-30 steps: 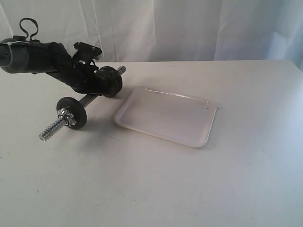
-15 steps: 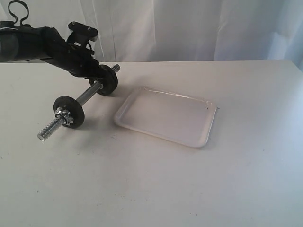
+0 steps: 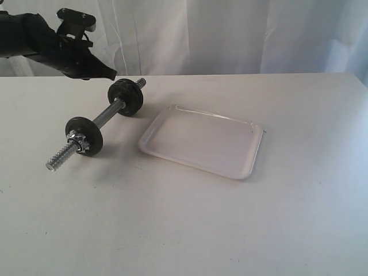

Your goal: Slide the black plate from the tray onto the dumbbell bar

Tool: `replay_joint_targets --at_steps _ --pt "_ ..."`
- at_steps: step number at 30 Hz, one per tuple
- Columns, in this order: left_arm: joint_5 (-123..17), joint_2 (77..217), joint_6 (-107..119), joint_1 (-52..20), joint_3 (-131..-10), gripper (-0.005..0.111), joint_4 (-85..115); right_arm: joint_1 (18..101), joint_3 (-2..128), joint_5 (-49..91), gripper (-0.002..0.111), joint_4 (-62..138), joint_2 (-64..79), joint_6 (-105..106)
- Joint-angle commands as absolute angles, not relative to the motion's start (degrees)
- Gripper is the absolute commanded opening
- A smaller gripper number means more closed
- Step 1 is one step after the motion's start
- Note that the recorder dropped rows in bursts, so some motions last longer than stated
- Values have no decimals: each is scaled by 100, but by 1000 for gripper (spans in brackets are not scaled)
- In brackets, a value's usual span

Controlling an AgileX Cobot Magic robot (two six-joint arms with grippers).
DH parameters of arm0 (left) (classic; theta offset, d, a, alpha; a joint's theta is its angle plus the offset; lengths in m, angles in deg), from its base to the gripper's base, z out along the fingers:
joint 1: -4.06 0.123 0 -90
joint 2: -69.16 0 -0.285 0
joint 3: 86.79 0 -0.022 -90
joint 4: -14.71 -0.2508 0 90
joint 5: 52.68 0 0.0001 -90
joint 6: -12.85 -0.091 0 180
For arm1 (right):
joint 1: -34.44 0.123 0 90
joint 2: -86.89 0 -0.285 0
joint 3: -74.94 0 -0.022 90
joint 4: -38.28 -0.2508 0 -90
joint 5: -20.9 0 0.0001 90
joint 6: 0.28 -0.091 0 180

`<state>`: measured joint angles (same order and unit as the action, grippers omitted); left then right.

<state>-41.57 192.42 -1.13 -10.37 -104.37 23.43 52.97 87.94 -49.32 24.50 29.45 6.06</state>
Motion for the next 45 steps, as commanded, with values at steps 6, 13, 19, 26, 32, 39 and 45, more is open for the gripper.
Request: replay_joint_targets --at_steps 6,13,19,26,32,39,45 --pt "-3876 17869 112 -1029 -9955 0 2378 5270 7068 -4147 0 3451 3036 883" --pt "-4181 16267 68 -1029 -8396 0 2378 5270 5679 -2736 0 3217 3271 1450" --pt "-4451 14835 68 -1041 -6658 0 2378 5270 4899 -2304 0 2669 3417 1899" --pt "-4150 13644 251 -1041 -5392 0 2402 5270 4330 -1582 0 2227 3462 1902" --pt "-3085 13233 281 -1041 -5094 0 2402 5270 4220 -1671 0 2227 3462 1902" --pt "-3058 13233 281 -1041 -5094 0 2402 5270 4220 -1671 0 2227 3462 1902" --pt "-3070 13233 264 -1041 -5094 0 2381 5322 4175 -1414 0 2572 3629 1902"
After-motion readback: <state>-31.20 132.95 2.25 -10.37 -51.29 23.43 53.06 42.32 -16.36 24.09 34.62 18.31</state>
